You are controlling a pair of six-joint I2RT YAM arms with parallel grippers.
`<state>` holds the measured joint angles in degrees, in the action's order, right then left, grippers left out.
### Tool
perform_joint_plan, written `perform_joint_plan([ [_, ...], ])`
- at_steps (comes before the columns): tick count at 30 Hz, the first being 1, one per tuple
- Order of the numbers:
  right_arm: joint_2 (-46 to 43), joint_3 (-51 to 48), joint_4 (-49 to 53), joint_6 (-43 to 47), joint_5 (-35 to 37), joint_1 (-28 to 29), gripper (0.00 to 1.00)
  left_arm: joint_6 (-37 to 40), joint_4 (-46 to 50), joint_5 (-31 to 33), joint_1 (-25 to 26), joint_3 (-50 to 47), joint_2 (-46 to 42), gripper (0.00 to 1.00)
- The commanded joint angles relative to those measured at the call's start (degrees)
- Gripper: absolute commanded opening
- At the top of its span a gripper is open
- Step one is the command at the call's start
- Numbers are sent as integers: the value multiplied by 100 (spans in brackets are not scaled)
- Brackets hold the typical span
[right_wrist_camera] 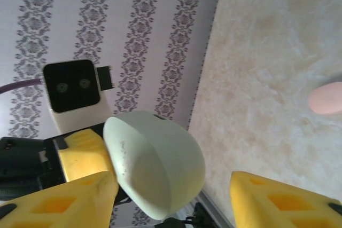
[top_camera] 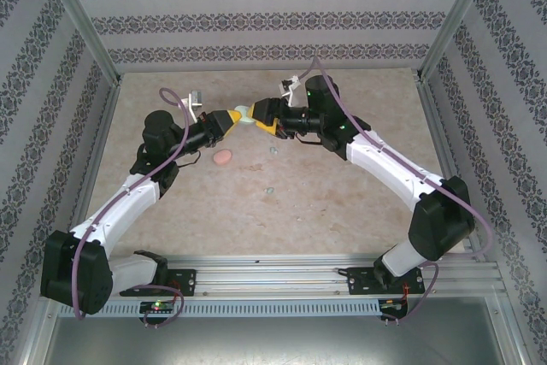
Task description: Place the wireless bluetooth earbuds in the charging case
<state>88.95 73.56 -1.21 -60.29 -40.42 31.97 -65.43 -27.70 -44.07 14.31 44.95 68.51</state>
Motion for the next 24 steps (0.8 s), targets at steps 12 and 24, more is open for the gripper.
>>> perform_joint_plan([
  [12,308,-263,-1785,-1208,-625,-33,41,-682,-1072,-30,67,-145,24,17],
  [24,16,-423,-1683,-1430,-679,-156,15,885,-690,-631,35,-56,-154,45],
])
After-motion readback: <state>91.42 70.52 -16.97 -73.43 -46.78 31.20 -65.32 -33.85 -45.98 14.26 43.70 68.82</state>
